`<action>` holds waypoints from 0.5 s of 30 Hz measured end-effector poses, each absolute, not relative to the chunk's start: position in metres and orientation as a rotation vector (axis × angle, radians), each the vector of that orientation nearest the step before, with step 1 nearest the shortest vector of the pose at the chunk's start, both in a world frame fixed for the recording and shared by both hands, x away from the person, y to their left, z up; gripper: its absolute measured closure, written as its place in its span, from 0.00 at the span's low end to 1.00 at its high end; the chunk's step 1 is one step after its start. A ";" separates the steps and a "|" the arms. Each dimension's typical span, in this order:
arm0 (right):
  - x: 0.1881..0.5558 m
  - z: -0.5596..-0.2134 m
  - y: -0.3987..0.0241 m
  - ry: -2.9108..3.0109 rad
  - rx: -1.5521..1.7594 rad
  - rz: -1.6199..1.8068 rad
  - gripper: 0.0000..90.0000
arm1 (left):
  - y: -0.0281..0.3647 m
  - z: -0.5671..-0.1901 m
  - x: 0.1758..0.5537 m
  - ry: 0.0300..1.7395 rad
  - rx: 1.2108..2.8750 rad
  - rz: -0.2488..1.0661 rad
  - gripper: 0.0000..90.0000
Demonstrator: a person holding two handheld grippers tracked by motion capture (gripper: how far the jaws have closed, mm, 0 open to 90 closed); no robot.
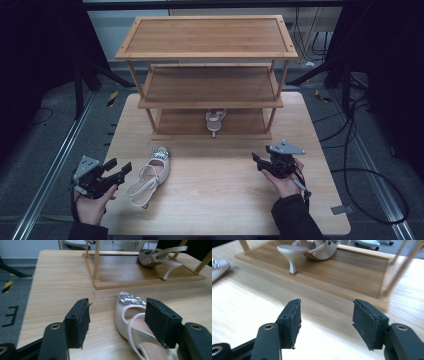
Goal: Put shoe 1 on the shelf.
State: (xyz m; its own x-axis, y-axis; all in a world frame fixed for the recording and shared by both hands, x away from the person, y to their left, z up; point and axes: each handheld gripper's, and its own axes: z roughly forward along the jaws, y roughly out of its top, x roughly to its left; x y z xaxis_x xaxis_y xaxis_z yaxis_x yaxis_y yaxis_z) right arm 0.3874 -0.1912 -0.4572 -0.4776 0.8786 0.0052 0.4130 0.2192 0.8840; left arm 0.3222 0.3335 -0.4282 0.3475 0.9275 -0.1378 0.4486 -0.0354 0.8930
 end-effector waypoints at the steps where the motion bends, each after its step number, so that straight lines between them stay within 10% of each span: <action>1: 0.383 -0.458 -0.196 1.987 1.185 1.215 0.46 | 0.332 -0.427 0.319 1.246 1.650 0.624 0.36; 15: 0.365 -0.468 -0.208 2.049 1.185 1.180 0.42 | 0.299 -0.439 0.303 1.217 1.767 0.603 0.23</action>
